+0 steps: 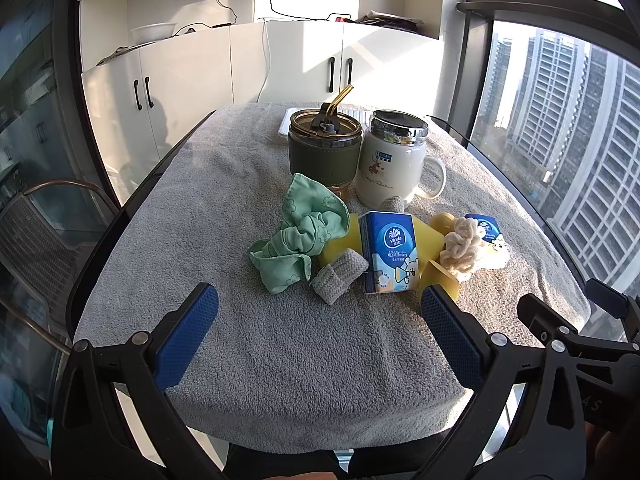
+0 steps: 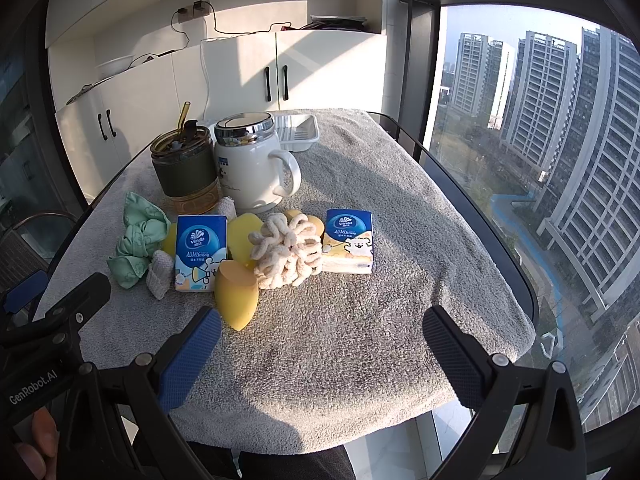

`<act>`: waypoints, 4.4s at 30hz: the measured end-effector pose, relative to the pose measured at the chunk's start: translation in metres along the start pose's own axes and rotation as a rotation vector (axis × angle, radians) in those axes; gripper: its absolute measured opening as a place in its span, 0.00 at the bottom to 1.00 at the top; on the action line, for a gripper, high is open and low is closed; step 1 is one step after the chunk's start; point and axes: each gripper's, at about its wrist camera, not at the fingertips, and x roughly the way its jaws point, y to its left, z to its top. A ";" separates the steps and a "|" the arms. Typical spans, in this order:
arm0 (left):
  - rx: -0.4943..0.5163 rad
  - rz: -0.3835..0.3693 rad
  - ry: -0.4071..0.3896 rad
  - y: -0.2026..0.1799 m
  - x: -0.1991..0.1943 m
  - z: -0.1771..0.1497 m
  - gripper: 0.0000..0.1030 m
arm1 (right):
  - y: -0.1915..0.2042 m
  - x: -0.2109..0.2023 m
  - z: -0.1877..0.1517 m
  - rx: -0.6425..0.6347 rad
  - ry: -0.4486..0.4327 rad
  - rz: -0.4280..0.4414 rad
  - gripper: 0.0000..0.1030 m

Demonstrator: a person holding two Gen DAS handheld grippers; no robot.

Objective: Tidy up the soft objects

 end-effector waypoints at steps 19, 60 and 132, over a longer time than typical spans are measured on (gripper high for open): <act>0.001 0.000 0.001 0.000 0.000 0.000 1.00 | 0.000 0.000 0.000 0.000 0.002 0.000 1.00; 0.066 -0.131 0.088 0.031 0.051 -0.035 0.99 | -0.010 0.051 0.003 0.003 0.069 0.163 0.97; 0.071 -0.210 0.202 0.076 0.119 0.023 0.21 | 0.042 0.096 0.007 -0.167 0.149 0.378 0.33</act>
